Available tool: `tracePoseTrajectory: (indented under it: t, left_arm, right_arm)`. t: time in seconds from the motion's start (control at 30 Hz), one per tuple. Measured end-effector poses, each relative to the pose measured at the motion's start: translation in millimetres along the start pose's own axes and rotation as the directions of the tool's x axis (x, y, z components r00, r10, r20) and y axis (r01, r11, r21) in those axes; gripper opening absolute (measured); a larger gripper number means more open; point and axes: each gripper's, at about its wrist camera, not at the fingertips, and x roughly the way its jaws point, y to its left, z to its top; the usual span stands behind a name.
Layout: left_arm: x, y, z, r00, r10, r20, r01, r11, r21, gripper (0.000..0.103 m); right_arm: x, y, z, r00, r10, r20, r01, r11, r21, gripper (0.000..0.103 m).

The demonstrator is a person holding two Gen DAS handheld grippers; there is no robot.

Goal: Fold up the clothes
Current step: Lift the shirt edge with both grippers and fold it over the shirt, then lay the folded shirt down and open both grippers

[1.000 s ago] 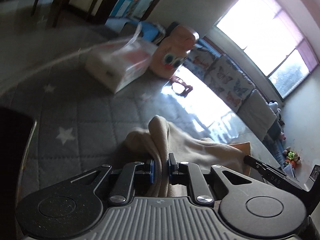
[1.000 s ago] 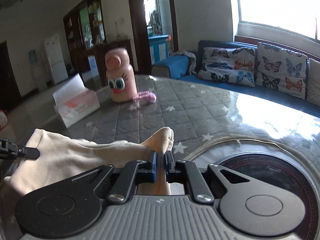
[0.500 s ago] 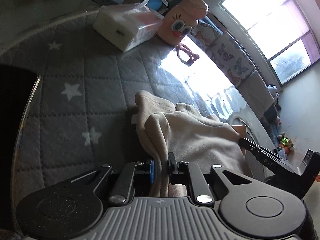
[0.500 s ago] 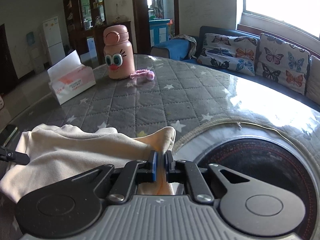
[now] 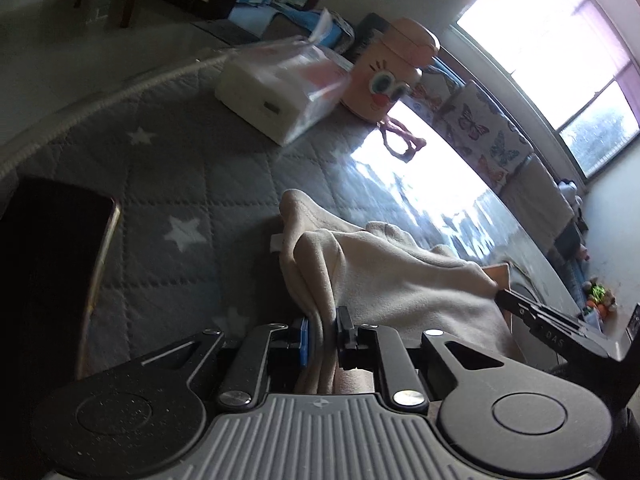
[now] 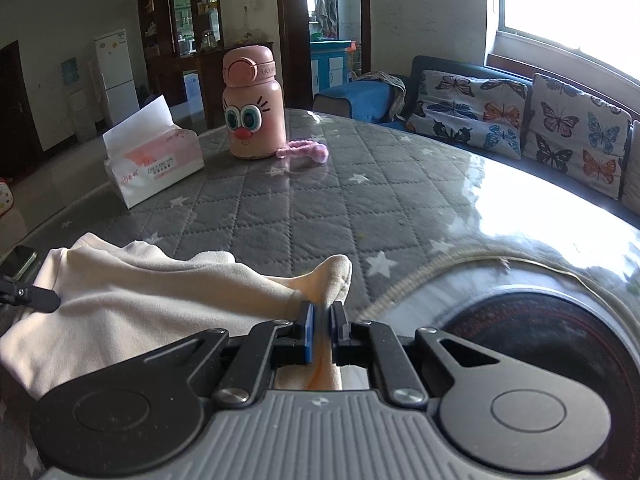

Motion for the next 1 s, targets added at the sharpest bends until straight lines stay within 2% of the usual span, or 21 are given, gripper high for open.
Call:
tracePoseTrajectory:
  t: [0.17, 0.27, 0.47, 0.57, 0.67, 0.83, 1.0]
  left_arm:
    - [2, -5, 2, 1.0, 0.004, -0.015, -0.004, 0.999, 0.037, 0.015]
    - [-4, -1, 3, 1.0, 0.014, -0.007, -0.014, 0.999, 0.03, 0.025]
    - [-27, -13, 8, 0.996, 0.014, 0.09, -0.021, 0.997, 0.077, 0.029]
    - [-30, -28, 13, 0.992, -0.013, 0.127, -0.003, 0.993, 0.12, 0.028]
    - [-19, -40, 19, 0.993, -0.048, 0.112, 0.032, 0.99, 0.139, 0.025]
    - [14, -55, 27, 0.995, -0.08, 0.051, 0.072, 0.986, 0.151, 0.023]
    - [46, -64, 34, 0.998, -0.067, 0.014, 0.064, 0.984, 0.166, 0.023]
  right_arm:
    - [15, 1, 9, 1.0, -0.014, -0.003, 0.014, 1.0, 0.006, 0.007]
    - [14, -2, 9, 1.0, -0.021, -0.015, 0.021, 1.0, 0.003, 0.01]
    - [-5, 1, 13, 0.999, -0.007, 0.035, 0.008, 1.0, -0.01, 0.012]
    - [-5, 9, 18, 0.998, 0.048, 0.035, -0.048, 0.999, -0.01, 0.012]
    - [3, 20, 24, 0.994, 0.108, 0.023, -0.108, 0.994, -0.009, 0.012]
    - [21, 30, 32, 0.989, 0.15, -0.001, -0.15, 0.989, -0.011, 0.012]
    - [38, 38, 34, 0.986, 0.164, -0.023, -0.164, 0.986, -0.016, 0.013]
